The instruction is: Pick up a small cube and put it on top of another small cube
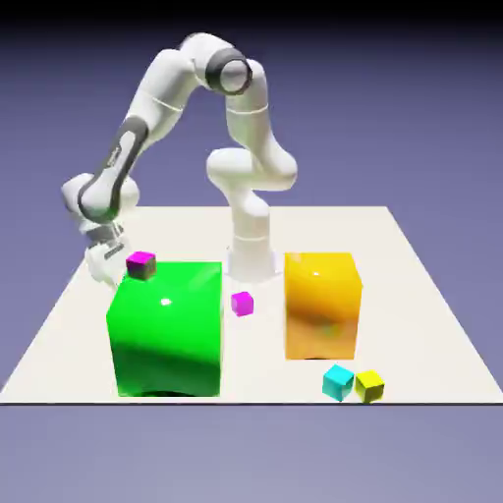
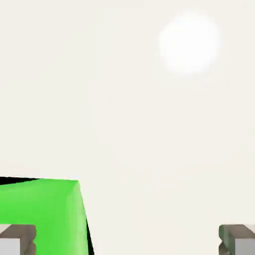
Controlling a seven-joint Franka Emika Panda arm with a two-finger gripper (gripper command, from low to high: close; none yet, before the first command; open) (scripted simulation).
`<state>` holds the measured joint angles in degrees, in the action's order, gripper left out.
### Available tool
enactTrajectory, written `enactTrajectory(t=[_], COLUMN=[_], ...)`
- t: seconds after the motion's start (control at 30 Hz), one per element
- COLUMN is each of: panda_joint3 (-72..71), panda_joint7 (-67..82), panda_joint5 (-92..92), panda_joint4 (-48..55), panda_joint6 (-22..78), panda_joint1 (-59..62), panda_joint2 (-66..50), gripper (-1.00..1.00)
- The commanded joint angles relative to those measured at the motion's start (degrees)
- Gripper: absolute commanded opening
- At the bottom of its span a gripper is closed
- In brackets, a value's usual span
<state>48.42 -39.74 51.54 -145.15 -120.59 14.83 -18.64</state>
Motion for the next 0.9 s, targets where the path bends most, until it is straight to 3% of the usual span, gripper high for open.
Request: enactTrajectory(t=[0.0,0.63,0.87], panda_joint3=[-0.2,-5.2,-15.8], panda_joint7=[1.1,20.6,19.2], panda_joint5=[2.2,41.5,52.4], panda_joint4=[-1.4,-27.9,-26.1], panda_joint6=[2.5,49.3,48.6], panda_joint1=[0.2,4.6,4.4], panda_joint2=[-1.4,-28.0,-29.0], gripper=[0.0,0.0,0.0])
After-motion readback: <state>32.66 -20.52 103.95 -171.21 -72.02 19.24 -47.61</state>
